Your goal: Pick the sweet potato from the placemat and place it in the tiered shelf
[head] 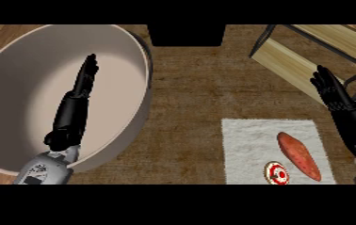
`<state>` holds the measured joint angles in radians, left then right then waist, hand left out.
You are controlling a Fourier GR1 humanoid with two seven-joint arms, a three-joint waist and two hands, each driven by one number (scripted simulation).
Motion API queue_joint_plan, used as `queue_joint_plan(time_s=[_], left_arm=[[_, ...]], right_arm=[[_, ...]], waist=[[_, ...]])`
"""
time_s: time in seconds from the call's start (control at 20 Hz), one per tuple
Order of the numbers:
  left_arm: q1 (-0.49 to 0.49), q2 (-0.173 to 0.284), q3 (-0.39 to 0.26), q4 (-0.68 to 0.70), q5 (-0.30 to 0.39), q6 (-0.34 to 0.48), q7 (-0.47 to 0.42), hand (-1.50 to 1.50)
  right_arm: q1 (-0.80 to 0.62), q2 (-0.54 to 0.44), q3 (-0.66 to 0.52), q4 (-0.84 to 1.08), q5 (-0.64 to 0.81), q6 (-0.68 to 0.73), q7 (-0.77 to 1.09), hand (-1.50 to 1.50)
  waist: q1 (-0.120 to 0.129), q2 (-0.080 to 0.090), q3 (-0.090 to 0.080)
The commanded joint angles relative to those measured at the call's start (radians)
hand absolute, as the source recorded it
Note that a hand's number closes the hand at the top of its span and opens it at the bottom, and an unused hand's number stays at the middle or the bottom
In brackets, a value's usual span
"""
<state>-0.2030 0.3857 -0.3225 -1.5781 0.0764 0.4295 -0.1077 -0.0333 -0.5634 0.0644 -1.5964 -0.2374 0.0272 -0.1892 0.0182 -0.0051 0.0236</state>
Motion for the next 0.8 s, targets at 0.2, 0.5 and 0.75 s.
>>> queue_joint_plan(time_s=[0.2,0.5,0.75], left_arm=[[0.169,0.089,0.102,0.029,0.122,-0.082,0.149,0.0],[0.279,0.134,0.155,-0.024,0.213,-0.133,0.257,0.0],[0.344,0.166,0.237,-0.01,0.271,-0.215,0.205,0.0]], right_arm=[[-0.043,0.081,0.13,-0.047,-0.008,0.092,-0.023,1.5],[0.097,0.072,0.046,-0.01,0.3,-0.288,-0.045,-1.5],[0.244,0.113,0.197,-0.148,0.353,-0.268,-0.023,-1.5]], waist=[[0.026,0.014,-0.025],[-0.033,0.008,-0.027],[-0.041,0.002,-0.028]])
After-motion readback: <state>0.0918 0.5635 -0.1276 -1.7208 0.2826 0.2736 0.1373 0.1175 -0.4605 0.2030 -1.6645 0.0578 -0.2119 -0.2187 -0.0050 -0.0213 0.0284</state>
